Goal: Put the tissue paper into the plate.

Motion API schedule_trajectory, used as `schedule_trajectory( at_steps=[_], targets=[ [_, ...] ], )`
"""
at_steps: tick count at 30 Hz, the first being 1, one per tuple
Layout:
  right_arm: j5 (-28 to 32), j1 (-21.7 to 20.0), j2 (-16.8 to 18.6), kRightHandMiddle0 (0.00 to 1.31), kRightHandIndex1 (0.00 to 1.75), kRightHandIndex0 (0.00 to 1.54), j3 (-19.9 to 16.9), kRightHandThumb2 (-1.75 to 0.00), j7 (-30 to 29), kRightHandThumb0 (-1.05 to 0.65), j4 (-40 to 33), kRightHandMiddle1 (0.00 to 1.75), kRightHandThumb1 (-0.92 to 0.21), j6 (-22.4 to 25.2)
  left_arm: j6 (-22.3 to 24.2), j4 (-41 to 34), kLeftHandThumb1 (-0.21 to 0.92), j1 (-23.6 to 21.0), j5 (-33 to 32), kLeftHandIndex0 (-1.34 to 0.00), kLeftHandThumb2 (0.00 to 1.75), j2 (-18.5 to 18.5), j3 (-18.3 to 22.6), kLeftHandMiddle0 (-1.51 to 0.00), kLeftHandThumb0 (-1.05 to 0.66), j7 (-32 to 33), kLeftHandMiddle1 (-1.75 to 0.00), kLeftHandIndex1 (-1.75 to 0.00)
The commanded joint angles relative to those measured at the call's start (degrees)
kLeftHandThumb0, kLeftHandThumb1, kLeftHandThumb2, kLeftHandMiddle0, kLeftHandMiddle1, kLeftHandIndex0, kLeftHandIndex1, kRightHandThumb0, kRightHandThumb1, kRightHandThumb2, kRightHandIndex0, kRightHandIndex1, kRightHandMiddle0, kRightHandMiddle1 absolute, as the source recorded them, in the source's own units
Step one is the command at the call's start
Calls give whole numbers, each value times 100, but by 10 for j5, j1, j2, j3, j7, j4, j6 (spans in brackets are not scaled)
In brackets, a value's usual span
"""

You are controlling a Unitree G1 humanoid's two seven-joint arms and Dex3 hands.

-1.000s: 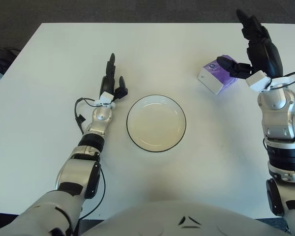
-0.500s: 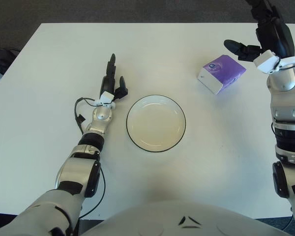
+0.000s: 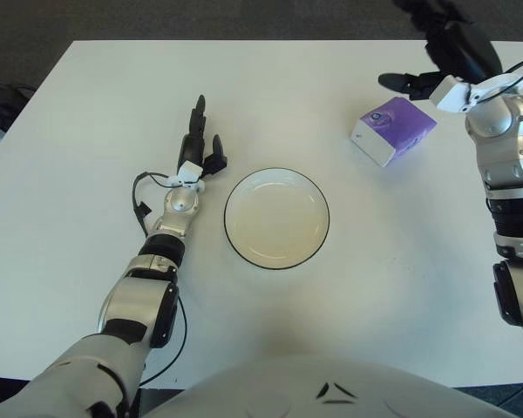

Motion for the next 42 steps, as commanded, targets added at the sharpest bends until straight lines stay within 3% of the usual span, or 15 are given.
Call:
schedule_trajectory(
  at_steps=[1,9,16,26,32,42],
  targets=[
    [-57,-49,-26,0,1,5,50,-57,-37,-88,118,31,-92,-74,-7,73,92,98,14,0,102,-17,-11,0,-92,2,0,-3],
    [-106,-94,-37,0,1,4,97,-63,-81,-92,201,28,-92,-162,-10,75,92,96,14,0,102,-16,-11,0,-92,3,0,-3],
    [-153,-128,-38,0,0,0,146,-53,-97,-99,272,19,-92,-218,-12,74,92,97,12,0,103,-18,-10,0,-91,3,0,-4],
    [-205,-111,-46,0,0,0,204,-31,-119,-104,296,8,-92,-265,-14,68,92,102,8,0,104,-16,-8,0,-91,-2,0,-3],
    [-213,-117,-56,0,0,0,217,-25,-90,-104,290,12,-92,-279,-16,67,92,105,10,0,104,-14,-8,0,-91,3,0,-3],
    [-198,-130,-88,0,0,0,207,-22,-39,-105,272,12,-92,-296,-17,66,92,110,7,0,104,-14,-5,0,-90,3,0,-3]
  ],
)
